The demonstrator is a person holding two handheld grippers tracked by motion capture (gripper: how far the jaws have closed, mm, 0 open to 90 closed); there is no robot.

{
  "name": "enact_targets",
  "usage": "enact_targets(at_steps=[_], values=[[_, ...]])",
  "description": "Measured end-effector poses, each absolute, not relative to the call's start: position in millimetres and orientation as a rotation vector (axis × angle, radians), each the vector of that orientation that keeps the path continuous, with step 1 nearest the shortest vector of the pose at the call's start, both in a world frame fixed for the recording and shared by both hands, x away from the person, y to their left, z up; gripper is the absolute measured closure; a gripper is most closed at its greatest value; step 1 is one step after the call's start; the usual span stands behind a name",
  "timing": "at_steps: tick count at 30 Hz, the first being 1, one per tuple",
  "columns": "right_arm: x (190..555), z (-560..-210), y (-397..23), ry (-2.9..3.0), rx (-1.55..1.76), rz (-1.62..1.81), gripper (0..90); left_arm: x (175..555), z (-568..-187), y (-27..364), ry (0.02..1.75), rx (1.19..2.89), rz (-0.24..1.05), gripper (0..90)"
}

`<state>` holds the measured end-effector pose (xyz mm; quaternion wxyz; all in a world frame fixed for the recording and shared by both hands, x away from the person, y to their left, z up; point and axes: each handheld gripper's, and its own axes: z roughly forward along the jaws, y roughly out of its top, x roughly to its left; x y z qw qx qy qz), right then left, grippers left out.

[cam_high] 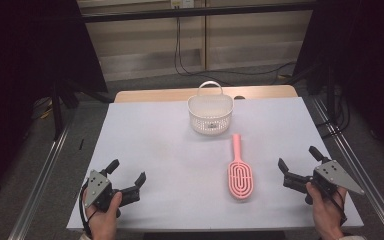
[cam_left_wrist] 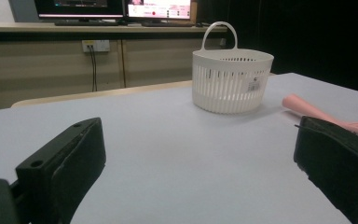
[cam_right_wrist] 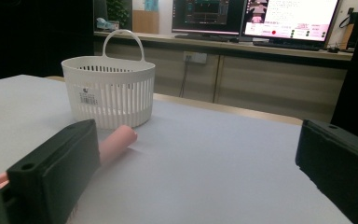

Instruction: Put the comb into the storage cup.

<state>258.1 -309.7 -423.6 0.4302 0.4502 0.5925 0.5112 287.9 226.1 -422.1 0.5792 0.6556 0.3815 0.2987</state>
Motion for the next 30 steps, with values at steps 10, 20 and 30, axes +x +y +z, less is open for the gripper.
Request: enact_targets(at_steps=[10,20,30], values=[[260.7,-427.0,-311.5,1.472,1.117,1.269,0.0,290.7,-423.0,227.4,0.899,1.548,0.699,1.9],[262.0,-428.2,-309.4,1.501,1.093,1.287,0.0,291.1,-424.2,227.9,0.907,1.553,0.701,2.0],[259.0,-428.2,-303.2,1.557,1.023,1.331,0.0,289.1,-422.9,225.9,0.877,1.562,0.690,2.0]])
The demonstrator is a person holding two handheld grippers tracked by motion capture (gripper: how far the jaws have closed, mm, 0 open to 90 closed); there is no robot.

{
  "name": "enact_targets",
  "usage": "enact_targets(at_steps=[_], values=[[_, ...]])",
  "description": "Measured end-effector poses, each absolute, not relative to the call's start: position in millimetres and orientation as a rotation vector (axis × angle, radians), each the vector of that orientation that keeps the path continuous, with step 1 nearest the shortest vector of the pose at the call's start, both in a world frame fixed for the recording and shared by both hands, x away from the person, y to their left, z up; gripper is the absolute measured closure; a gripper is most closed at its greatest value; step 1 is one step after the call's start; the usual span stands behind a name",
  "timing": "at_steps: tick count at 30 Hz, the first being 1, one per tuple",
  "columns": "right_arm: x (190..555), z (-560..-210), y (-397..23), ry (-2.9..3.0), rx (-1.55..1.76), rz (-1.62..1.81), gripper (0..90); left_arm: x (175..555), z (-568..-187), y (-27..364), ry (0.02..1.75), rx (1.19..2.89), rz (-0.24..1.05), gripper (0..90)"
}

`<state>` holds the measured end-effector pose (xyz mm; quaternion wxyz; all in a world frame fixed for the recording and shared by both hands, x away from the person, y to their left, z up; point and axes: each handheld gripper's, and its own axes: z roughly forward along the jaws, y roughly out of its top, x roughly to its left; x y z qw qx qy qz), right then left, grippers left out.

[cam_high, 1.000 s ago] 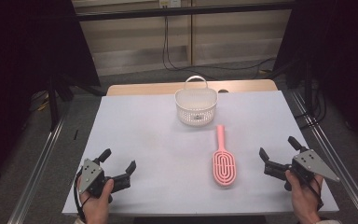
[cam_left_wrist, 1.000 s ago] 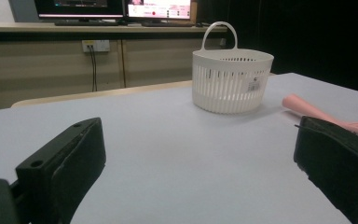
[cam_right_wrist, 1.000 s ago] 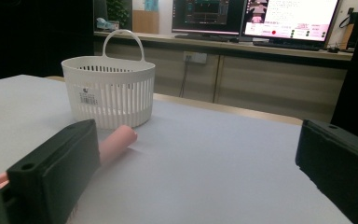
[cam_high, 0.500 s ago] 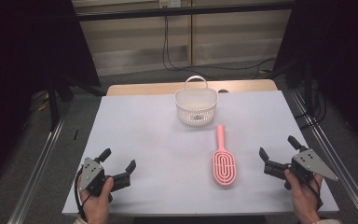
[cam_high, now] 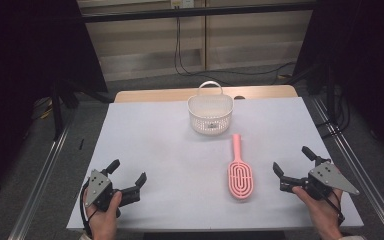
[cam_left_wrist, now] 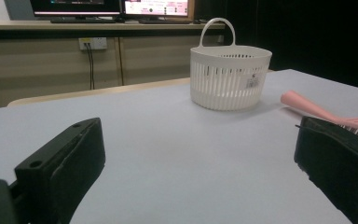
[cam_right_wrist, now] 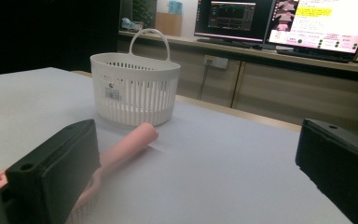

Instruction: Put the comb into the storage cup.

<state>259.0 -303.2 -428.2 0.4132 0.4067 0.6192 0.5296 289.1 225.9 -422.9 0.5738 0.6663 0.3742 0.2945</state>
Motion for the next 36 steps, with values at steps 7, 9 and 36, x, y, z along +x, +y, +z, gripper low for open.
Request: enact_targets(at_steps=[7,9,36], values=[[261.0,-428.4,-297.9,1.567,1.031,1.346,0.0,289.4,-423.1,225.1,0.869,1.572,0.688,2.0],[261.5,-428.3,-295.9,1.573,1.027,1.347,0.0,289.2,-423.1,224.7,0.868,1.568,0.686,2.0],[284.0,-418.3,-265.3,1.562,1.019,1.450,0.9,291.1,-424.0,225.6,0.880,1.561,0.679,2.0]])
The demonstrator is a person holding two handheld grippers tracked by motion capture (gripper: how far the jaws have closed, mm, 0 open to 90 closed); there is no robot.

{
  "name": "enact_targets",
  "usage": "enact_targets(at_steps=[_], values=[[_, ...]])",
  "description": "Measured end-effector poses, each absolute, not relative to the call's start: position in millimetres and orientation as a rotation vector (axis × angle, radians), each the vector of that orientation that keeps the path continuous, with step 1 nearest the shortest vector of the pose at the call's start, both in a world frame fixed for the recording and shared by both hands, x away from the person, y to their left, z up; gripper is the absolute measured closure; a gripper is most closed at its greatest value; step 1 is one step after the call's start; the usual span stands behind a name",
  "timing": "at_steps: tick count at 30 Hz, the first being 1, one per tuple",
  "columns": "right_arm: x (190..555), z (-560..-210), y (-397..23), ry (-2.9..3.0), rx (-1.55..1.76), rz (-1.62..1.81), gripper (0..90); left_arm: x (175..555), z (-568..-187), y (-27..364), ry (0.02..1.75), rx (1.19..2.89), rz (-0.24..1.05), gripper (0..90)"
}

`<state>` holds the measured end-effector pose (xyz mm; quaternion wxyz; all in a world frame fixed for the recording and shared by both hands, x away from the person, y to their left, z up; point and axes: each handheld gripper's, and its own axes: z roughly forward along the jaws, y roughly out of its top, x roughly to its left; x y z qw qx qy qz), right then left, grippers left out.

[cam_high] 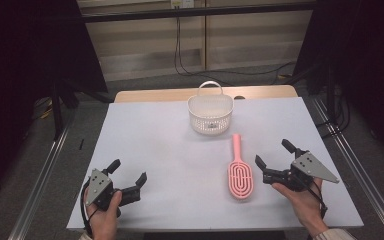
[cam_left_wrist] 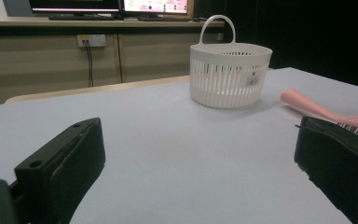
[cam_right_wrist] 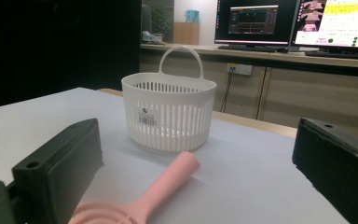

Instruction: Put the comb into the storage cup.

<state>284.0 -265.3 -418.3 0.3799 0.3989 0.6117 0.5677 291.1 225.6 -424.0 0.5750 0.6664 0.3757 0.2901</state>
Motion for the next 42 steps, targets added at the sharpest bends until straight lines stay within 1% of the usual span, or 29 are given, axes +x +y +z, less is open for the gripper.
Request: enact_targets(at_steps=[10,15,21,33,38,42], values=[[296.6,-418.1,-250.3,1.609,0.967,1.447,1.6,290.3,-423.8,225.0,0.875,1.564,0.681,2.0],[304.2,-412.3,-242.6,1.627,0.948,1.470,3.3,290.2,-423.6,225.7,0.875,1.569,0.688,2.0],[314.7,-402.1,-241.2,1.621,0.939,1.471,3.0,290.3,-423.5,226.1,0.879,1.562,0.693,2.0],[333.0,-399.2,-218.8,1.662,0.918,1.519,4.5,290.7,-424.3,224.3,0.874,1.567,0.679,2.0],[337.7,-393.9,-210.2,1.651,0.906,1.559,7.7,290.4,-424.4,223.5,0.868,1.570,0.686,2.0],[338.4,-397.6,-205.6,1.689,0.896,1.559,10.1,290.4,-424.3,222.6,0.855,1.580,0.678,2.0]])
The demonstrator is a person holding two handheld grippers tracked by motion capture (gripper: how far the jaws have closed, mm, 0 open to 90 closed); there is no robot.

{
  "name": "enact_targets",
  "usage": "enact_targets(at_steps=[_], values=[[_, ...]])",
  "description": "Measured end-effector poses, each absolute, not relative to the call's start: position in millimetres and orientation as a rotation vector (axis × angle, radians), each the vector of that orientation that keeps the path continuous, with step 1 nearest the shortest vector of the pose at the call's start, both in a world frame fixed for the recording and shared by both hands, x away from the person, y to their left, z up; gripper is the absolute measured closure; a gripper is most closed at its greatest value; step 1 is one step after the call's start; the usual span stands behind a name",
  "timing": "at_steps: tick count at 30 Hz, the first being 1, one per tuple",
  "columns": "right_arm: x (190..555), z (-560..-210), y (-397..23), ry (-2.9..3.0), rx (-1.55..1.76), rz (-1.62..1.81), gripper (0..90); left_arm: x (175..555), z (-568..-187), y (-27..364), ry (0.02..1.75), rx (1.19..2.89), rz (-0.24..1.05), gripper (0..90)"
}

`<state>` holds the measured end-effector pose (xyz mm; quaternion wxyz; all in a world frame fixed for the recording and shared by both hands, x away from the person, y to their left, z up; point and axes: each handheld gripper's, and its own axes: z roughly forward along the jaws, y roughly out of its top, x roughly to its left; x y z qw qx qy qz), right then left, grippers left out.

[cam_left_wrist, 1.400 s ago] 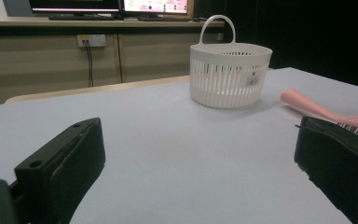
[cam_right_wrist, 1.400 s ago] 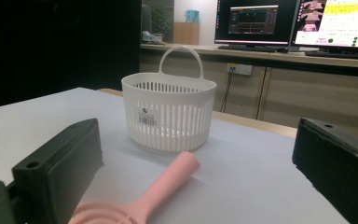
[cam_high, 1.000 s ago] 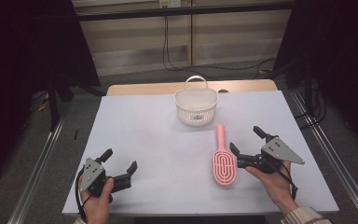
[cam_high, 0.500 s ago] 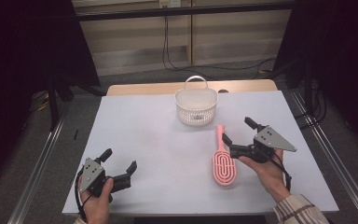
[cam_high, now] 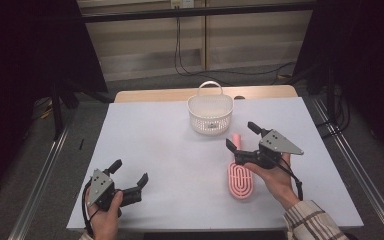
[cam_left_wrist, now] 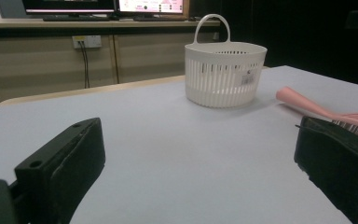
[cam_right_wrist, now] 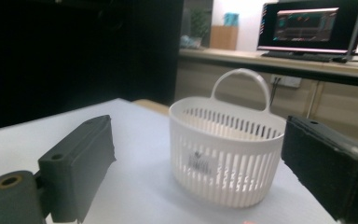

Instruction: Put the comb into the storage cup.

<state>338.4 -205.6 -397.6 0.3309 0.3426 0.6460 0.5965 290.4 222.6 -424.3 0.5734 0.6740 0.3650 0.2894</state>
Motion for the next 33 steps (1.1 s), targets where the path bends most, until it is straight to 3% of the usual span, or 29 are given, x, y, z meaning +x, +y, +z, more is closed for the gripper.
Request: enact_targets(at_steps=[7,14,17,20,24,28,33], values=[[339.9,-401.5,-205.1,1.707,0.898,1.571,21.2,290.3,-424.0,222.7,0.852,1.578,0.678,2.0],[340.2,-400.2,-207.7,1.724,0.889,1.601,39.1,290.3,-423.9,222.9,0.855,1.577,0.676,2.0],[340.5,-399.6,-208.5,1.728,0.898,1.611,40.1,290.6,-423.9,223.2,0.852,1.582,0.680,2.0],[341.1,-399.4,-210.1,1.744,0.900,1.621,48.3,290.6,-424.1,222.7,0.855,1.583,0.680,2.0],[340.4,-398.0,-209.9,1.752,0.885,1.645,52.0,291.0,-424.7,222.2,0.853,1.591,0.681,2.0],[339.9,-396.7,-210.3,1.777,0.865,1.674,64.4,290.5,-424.3,222.1,0.856,1.586,0.681,2.0],[341.7,-396.5,-210.5,1.853,0.868,1.673,73.3,291.0,-424.6,221.9,0.854,1.593,0.679,2.0]])
